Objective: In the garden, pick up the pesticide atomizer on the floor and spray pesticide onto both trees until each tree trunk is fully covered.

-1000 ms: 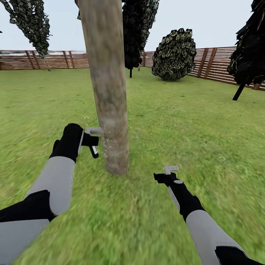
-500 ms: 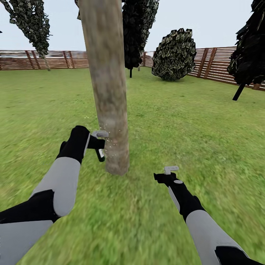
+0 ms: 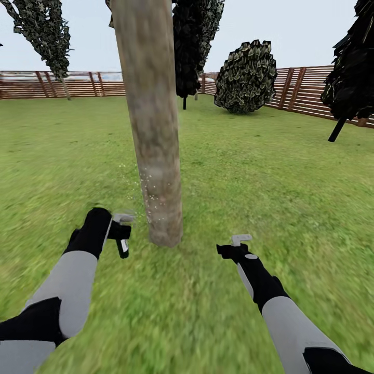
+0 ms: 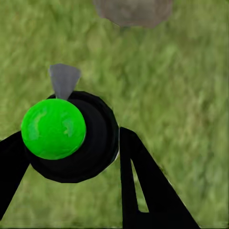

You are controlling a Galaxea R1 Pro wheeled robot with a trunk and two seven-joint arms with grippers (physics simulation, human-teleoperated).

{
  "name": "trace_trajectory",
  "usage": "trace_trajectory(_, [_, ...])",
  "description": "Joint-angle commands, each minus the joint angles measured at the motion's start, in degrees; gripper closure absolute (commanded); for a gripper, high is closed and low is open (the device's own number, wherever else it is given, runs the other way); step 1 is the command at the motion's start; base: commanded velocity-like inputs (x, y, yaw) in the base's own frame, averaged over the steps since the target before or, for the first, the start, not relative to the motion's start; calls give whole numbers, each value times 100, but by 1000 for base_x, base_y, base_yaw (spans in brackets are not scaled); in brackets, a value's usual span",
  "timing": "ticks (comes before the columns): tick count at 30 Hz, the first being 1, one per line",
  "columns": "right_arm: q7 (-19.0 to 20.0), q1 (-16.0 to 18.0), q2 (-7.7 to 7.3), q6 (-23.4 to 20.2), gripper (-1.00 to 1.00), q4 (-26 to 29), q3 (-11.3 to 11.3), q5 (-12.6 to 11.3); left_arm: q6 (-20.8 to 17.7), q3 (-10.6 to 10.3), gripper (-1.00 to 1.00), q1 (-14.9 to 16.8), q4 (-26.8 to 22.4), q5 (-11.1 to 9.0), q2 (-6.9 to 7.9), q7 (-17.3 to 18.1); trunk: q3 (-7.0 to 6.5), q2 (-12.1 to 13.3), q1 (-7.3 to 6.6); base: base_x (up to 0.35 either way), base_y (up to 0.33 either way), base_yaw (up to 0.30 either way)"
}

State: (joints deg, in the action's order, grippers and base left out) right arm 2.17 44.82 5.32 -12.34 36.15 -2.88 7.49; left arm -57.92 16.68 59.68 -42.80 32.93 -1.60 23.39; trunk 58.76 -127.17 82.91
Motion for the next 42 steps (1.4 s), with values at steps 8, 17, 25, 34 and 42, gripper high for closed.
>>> trace_trajectory(8, [542,1,5,-32,-100,5,-24,67,1730,510,100,-888,632,-768,-248,-1647,4,-3,-2,0,0,0])
trace_trajectory(17, [584,3,-4,-58,-100,57,-43,60,2570,574,100,-923,1930,-1947,-628,-3299,4,-3,-2,25,-42,6])
trace_trajectory(25, [582,1,4,-58,-100,24,-38,59,2739,574,100,-932,1903,-2061,-631,-3271,4,-3,-2,166,-227,237])
trace_trajectory(34, [579,1,2,-41,-100,15,-37,59,3283,569,100,-946,1952,-2146,-671,-2723,4,-3,-2,174,-214,87])
trace_trajectory(42, [580,1,3,-41,-100,15,-37,68,3313,541,100,-950,2075,-2109,-675,-2386,-37,-3,-2,3,-274,172])
